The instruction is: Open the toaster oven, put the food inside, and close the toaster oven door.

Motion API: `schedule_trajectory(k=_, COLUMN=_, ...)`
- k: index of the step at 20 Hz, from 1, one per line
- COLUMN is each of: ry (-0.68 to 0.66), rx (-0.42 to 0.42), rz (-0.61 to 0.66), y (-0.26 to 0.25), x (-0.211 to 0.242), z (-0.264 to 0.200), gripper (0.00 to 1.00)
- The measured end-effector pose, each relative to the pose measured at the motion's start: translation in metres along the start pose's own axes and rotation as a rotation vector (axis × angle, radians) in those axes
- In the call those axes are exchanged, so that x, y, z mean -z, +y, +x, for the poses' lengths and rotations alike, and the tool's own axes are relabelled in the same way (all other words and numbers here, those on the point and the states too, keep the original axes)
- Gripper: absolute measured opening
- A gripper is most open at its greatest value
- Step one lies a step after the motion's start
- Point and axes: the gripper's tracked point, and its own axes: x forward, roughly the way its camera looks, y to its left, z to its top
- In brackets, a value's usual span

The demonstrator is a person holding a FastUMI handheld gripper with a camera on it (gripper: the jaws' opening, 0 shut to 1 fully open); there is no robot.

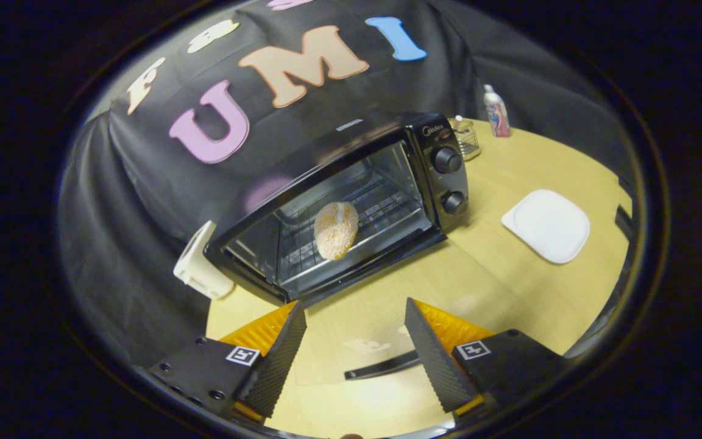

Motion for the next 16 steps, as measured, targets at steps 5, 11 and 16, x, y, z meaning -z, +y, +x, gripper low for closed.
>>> schedule_trajectory(k=5, ry=0.046, rx=0.142, rz=-0.178, y=-0.042, x=0.03, z=-0.03, gripper=1.0)
schedule_trajectory(k=11, ry=0.178, rx=0.225, rz=-0.301, y=-0.074, x=0.079, z=-0.034, gripper=1.0)
schedule_trajectory(k=16, ry=0.227, rx=0.24, rz=-0.378, y=-0.079, x=0.091, z=-0.017, gripper=1.0)
